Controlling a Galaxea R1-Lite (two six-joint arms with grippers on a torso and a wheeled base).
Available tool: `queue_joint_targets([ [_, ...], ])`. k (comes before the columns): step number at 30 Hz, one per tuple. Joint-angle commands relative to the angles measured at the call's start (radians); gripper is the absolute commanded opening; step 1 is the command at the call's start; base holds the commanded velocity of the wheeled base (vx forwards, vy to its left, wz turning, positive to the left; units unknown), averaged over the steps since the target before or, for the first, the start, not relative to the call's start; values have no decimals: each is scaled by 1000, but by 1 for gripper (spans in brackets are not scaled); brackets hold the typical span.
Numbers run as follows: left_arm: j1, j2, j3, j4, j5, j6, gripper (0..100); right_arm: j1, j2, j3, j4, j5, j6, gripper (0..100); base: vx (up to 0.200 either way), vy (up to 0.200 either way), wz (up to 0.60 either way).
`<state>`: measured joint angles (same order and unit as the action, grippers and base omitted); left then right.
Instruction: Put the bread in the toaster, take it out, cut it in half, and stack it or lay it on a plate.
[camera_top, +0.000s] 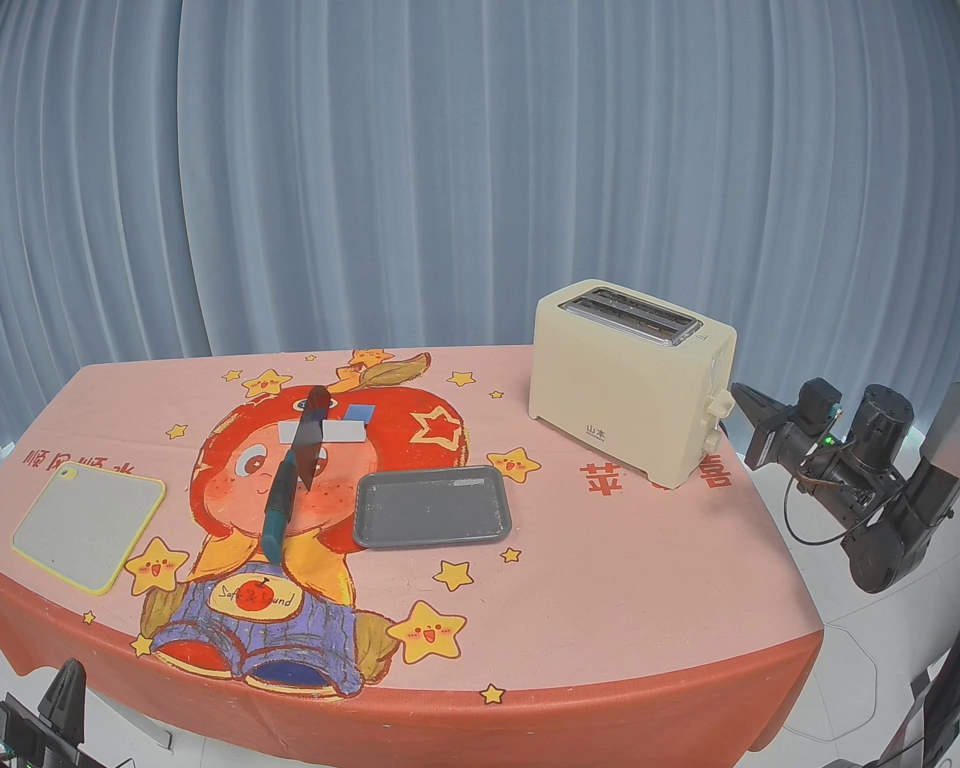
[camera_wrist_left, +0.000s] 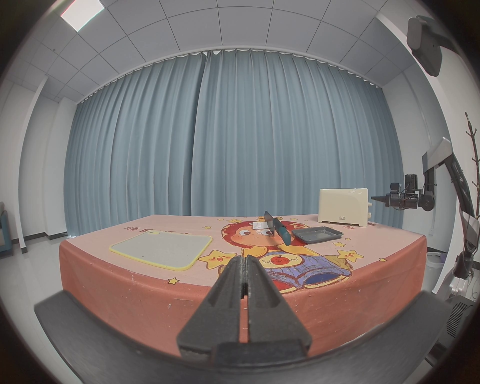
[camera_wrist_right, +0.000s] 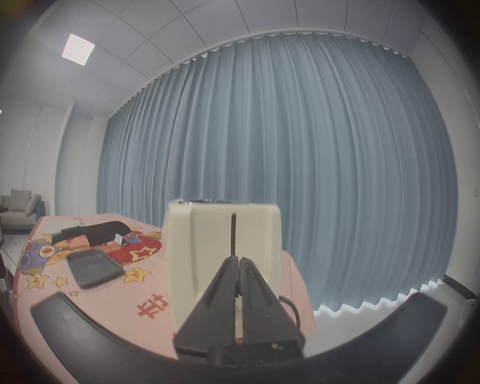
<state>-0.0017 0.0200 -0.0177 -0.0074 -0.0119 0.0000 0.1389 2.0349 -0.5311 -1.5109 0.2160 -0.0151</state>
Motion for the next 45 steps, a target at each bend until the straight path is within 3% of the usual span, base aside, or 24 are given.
queue_joint_targets([
  [1,0,0,18,0,0,0,0,5,-61,-6,-11,5,1,0,0,0,0],
  [39,0,0,18,0,0,0,0,8,-179,14,9,8,7,0,0,0,0],
  [45,0,0,18,0,0,0,0,8,-213,20,63,3,7,0,0,0,0],
])
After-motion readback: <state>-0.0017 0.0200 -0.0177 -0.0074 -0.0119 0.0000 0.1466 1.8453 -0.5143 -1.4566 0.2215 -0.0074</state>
